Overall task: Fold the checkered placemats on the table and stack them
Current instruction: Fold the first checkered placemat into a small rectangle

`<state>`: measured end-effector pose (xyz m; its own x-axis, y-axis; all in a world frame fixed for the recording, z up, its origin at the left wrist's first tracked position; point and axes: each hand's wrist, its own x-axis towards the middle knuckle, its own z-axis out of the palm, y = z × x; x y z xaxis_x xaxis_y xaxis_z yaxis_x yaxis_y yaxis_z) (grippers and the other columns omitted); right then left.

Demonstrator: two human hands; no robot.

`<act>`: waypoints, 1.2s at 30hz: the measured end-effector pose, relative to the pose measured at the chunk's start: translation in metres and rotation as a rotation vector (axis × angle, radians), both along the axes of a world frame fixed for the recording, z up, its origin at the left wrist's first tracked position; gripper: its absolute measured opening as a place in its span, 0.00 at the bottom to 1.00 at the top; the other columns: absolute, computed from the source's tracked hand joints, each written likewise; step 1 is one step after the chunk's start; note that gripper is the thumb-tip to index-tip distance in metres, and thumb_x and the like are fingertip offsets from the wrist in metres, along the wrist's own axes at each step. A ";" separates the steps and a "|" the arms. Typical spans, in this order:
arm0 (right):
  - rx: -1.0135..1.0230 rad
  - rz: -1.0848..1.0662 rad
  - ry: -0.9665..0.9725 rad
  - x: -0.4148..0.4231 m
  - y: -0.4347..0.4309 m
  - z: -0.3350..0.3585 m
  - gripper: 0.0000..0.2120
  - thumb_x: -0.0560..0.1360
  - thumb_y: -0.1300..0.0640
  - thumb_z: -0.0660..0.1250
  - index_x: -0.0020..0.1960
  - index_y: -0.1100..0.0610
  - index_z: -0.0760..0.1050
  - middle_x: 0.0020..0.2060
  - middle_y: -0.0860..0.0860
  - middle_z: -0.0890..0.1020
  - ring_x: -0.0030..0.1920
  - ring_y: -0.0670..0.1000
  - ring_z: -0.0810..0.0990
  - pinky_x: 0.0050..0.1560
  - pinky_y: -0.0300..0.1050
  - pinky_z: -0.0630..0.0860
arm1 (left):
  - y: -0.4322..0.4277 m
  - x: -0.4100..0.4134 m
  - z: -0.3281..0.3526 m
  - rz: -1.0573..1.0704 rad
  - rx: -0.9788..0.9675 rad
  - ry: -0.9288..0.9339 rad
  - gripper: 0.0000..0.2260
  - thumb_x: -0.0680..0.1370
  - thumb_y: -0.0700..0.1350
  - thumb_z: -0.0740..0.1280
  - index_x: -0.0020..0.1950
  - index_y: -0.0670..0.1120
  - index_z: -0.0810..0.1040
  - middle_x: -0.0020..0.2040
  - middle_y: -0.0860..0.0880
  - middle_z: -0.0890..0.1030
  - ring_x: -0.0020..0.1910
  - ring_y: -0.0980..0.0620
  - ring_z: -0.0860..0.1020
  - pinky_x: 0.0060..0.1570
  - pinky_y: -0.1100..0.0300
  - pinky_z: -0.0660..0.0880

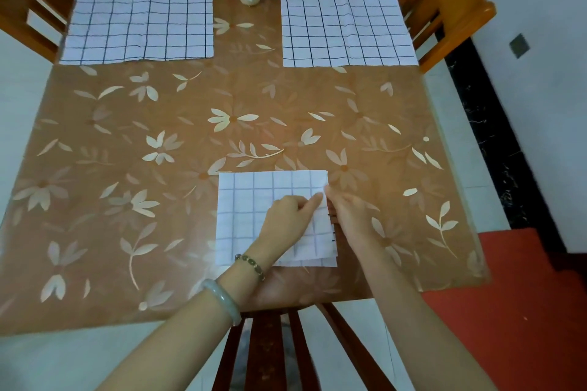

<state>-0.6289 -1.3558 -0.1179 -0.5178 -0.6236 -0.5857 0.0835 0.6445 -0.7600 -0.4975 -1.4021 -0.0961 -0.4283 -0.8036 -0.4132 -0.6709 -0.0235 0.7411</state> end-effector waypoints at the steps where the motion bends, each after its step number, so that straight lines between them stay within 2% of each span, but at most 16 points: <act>1: 0.014 0.035 0.055 0.000 0.000 -0.001 0.11 0.74 0.49 0.68 0.41 0.55 0.81 0.35 0.51 0.83 0.37 0.51 0.82 0.35 0.40 0.76 | -0.001 0.007 0.000 0.012 -0.015 0.026 0.25 0.80 0.58 0.59 0.37 0.37 0.75 0.36 0.38 0.80 0.38 0.42 0.79 0.41 0.51 0.73; 3: 0.053 0.076 0.183 0.001 -0.001 -0.003 0.06 0.73 0.54 0.69 0.47 0.56 0.80 0.38 0.48 0.82 0.39 0.47 0.80 0.32 0.36 0.71 | -0.008 0.030 -0.010 0.014 -0.215 0.034 0.18 0.82 0.53 0.58 0.42 0.43 0.78 0.41 0.43 0.81 0.48 0.42 0.78 0.44 0.57 0.69; 4: 0.063 0.084 0.235 0.001 -0.001 -0.002 0.06 0.72 0.57 0.69 0.48 0.56 0.80 0.37 0.46 0.81 0.40 0.47 0.79 0.33 0.37 0.70 | -0.014 0.044 -0.018 -0.006 -0.353 -0.019 0.17 0.82 0.52 0.57 0.51 0.42 0.80 0.50 0.43 0.81 0.56 0.42 0.76 0.53 0.60 0.67; 6: 0.069 0.111 0.299 0.001 -0.003 0.000 0.04 0.71 0.60 0.67 0.44 0.54 0.79 0.34 0.42 0.78 0.39 0.46 0.78 0.34 0.37 0.70 | -0.026 0.070 -0.039 -0.099 -0.539 -0.206 0.27 0.80 0.56 0.52 0.69 0.38 0.71 0.69 0.40 0.73 0.71 0.42 0.68 0.70 0.53 0.60; 9: 0.076 0.151 0.352 0.002 -0.003 0.001 0.05 0.70 0.62 0.65 0.43 0.55 0.78 0.33 0.44 0.79 0.37 0.48 0.77 0.32 0.39 0.69 | -0.036 0.094 -0.063 -0.228 -0.607 -0.413 0.33 0.80 0.60 0.47 0.76 0.38 0.59 0.77 0.41 0.60 0.77 0.45 0.56 0.75 0.47 0.48; 12: 0.058 0.159 0.388 0.004 -0.002 0.001 0.08 0.70 0.63 0.65 0.49 0.56 0.76 0.34 0.45 0.77 0.34 0.44 0.75 0.30 0.39 0.65 | -0.038 0.100 -0.072 -0.294 -0.627 -0.487 0.34 0.80 0.62 0.45 0.78 0.39 0.53 0.78 0.43 0.54 0.78 0.47 0.51 0.75 0.48 0.42; 15: 0.066 0.209 0.424 0.005 -0.002 0.004 0.12 0.72 0.62 0.65 0.55 0.57 0.73 0.39 0.46 0.76 0.36 0.44 0.74 0.30 0.36 0.63 | -0.039 0.100 -0.077 -0.326 -0.635 -0.522 0.35 0.80 0.63 0.46 0.77 0.38 0.54 0.78 0.42 0.55 0.77 0.47 0.52 0.75 0.46 0.45; 16: 0.090 0.246 0.504 0.007 -0.003 0.005 0.14 0.72 0.61 0.66 0.57 0.57 0.72 0.44 0.48 0.76 0.39 0.46 0.74 0.31 0.36 0.63 | -0.039 0.099 -0.077 -0.329 -0.631 -0.531 0.35 0.80 0.63 0.46 0.77 0.38 0.55 0.78 0.42 0.57 0.77 0.47 0.54 0.75 0.45 0.46; 18: 0.079 0.379 0.894 0.012 -0.004 -0.001 0.16 0.72 0.57 0.68 0.58 0.58 0.72 0.51 0.53 0.75 0.47 0.51 0.74 0.38 0.39 0.68 | -0.038 0.099 -0.079 -0.330 -0.636 -0.548 0.34 0.80 0.63 0.47 0.77 0.38 0.55 0.77 0.42 0.57 0.77 0.47 0.54 0.74 0.44 0.47; 20: -0.101 0.530 1.129 0.029 -0.012 -0.012 0.16 0.72 0.57 0.67 0.59 0.60 0.74 0.55 0.57 0.76 0.54 0.57 0.75 0.50 0.51 0.75 | -0.037 0.098 -0.081 -0.322 -0.643 -0.558 0.34 0.80 0.63 0.48 0.77 0.39 0.54 0.78 0.43 0.56 0.77 0.48 0.54 0.74 0.44 0.47; 21: -0.171 0.643 1.111 0.042 -0.019 -0.018 0.17 0.74 0.58 0.64 0.62 0.60 0.74 0.60 0.59 0.76 0.61 0.60 0.73 0.60 0.56 0.73 | -0.037 0.097 -0.081 -0.316 -0.637 -0.556 0.34 0.80 0.62 0.48 0.77 0.39 0.55 0.78 0.43 0.57 0.77 0.48 0.54 0.74 0.44 0.47; 22: -0.203 0.775 1.058 0.056 -0.026 -0.024 0.19 0.76 0.57 0.60 0.66 0.61 0.71 0.66 0.59 0.72 0.68 0.60 0.68 0.68 0.57 0.65 | -0.037 0.097 -0.081 -0.315 -0.625 -0.553 0.34 0.80 0.62 0.48 0.77 0.39 0.55 0.78 0.43 0.57 0.77 0.48 0.54 0.74 0.43 0.48; 24: -0.179 0.995 1.026 0.079 -0.039 -0.037 0.25 0.77 0.53 0.49 0.71 0.60 0.65 0.72 0.58 0.65 0.74 0.58 0.59 0.73 0.55 0.53 | -0.037 0.099 -0.082 -0.323 -0.623 -0.551 0.34 0.80 0.62 0.45 0.77 0.39 0.57 0.77 0.42 0.58 0.77 0.48 0.55 0.74 0.43 0.49; 26: -0.127 1.080 1.050 0.086 -0.047 -0.045 0.27 0.77 0.51 0.44 0.72 0.60 0.64 0.72 0.57 0.65 0.74 0.57 0.59 0.73 0.54 0.52 | -0.038 0.100 -0.084 -0.328 -0.642 -0.548 0.34 0.80 0.62 0.42 0.77 0.39 0.58 0.77 0.42 0.59 0.77 0.47 0.56 0.74 0.43 0.48; 31: -0.058 0.969 1.114 0.045 -0.033 -0.057 0.26 0.81 0.47 0.46 0.74 0.58 0.60 0.74 0.56 0.62 0.75 0.55 0.59 0.74 0.56 0.54 | -0.037 0.099 -0.084 -0.280 -0.673 -0.510 0.33 0.80 0.61 0.49 0.77 0.40 0.57 0.77 0.44 0.59 0.77 0.49 0.56 0.74 0.43 0.48; 36: 0.094 0.886 1.156 0.004 -0.015 -0.056 0.29 0.80 0.43 0.41 0.76 0.58 0.54 0.75 0.55 0.58 0.76 0.54 0.54 0.75 0.56 0.46 | -0.043 0.121 -0.086 -0.179 -0.660 -0.591 0.35 0.80 0.64 0.43 0.78 0.41 0.52 0.78 0.45 0.55 0.78 0.50 0.51 0.75 0.44 0.42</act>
<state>-0.6252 -1.3711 -0.1736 -0.1927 -0.9658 -0.1734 -0.9747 0.2087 -0.0794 -0.3766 -1.4448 -0.1818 -0.4340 -0.8970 -0.0843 -0.8993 0.4257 0.1004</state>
